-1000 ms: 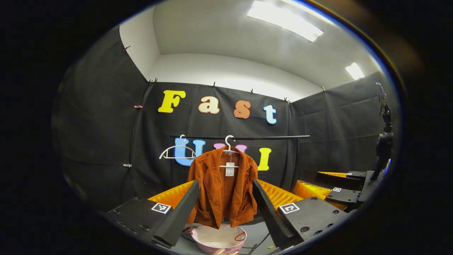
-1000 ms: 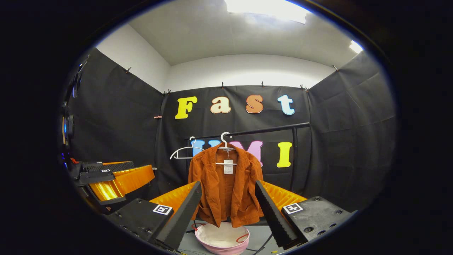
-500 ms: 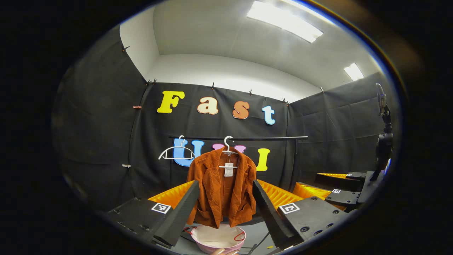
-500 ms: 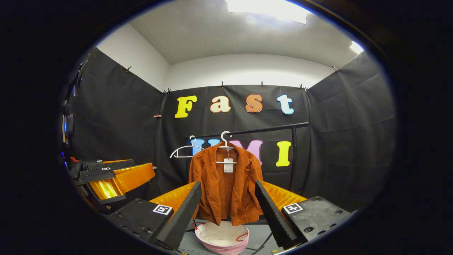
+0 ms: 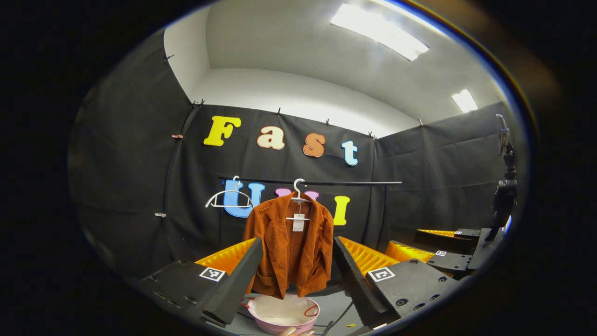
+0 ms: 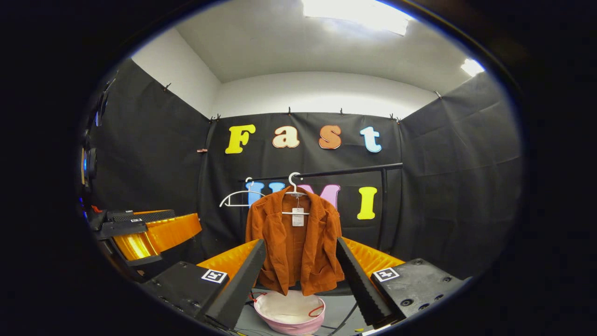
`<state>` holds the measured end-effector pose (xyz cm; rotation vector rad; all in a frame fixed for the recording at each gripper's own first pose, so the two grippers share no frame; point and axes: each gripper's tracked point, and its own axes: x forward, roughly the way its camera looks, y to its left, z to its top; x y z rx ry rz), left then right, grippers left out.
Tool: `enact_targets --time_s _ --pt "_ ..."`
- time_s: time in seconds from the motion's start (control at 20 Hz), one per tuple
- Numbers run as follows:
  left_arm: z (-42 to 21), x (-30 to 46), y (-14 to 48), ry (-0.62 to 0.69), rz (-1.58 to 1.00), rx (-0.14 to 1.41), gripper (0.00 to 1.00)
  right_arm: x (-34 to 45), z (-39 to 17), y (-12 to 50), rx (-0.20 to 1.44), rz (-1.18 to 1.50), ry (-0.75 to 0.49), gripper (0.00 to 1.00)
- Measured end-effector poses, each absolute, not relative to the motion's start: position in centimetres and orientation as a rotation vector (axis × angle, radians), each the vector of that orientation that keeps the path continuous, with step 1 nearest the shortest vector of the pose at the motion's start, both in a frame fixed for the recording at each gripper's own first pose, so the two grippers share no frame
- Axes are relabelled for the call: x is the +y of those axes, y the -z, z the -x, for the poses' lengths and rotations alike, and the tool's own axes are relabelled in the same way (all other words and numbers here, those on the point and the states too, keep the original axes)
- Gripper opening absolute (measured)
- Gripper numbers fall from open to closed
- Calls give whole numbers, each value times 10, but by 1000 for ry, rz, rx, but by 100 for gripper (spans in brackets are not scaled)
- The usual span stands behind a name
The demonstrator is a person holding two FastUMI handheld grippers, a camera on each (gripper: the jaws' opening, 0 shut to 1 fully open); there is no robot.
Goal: Grasp the clothes on the hanger with both hands and then place them into the laundry hamper below.
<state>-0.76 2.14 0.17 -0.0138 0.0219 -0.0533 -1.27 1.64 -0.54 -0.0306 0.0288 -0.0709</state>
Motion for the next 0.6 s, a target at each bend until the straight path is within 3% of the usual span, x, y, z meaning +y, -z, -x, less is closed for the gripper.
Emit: enact_targets --time_s 0.6 --pt "-50 50 18 32 10 43 95 10 -63 27 26 48 70 97"
